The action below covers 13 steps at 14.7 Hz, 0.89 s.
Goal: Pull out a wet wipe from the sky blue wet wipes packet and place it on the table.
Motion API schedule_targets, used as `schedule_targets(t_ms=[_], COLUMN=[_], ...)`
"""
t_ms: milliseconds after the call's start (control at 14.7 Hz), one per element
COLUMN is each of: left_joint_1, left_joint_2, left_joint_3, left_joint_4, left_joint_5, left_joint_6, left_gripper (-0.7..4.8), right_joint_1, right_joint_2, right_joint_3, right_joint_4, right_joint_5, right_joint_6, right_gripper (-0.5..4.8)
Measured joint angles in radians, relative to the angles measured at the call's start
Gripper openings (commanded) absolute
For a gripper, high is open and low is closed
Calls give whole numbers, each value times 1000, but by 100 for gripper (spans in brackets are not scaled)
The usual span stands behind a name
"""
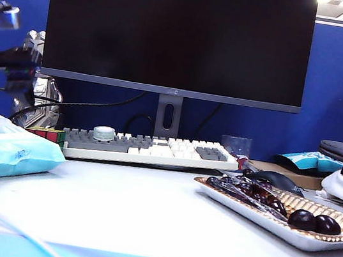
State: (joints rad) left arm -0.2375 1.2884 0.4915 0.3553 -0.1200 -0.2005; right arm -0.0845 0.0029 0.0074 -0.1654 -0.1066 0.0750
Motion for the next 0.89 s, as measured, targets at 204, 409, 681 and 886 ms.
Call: schedule_targets(t_ms=[204, 409, 681, 886], left_joint_1=[0, 0, 0, 0], left_joint_2=[20, 77, 140, 208], left_joint_3=[10, 10, 23, 92], left_joint_4=[0, 5, 85, 91], left_joint_5=[-64, -74, -75, -76], left_joint_6=[-14, -18, -18, -18], left_gripper=[263, 241, 241, 241], right_joint_1=[0, 0, 0, 0], right_joint_2=[0, 0, 0, 0], right_joint_3=[0, 0, 0, 0], right_joint_4=[0, 0, 0, 0], right_joint_5=[0, 0, 0, 0], right_joint_6=[0, 0, 0, 0], right_gripper=[-1, -1, -1, -1])
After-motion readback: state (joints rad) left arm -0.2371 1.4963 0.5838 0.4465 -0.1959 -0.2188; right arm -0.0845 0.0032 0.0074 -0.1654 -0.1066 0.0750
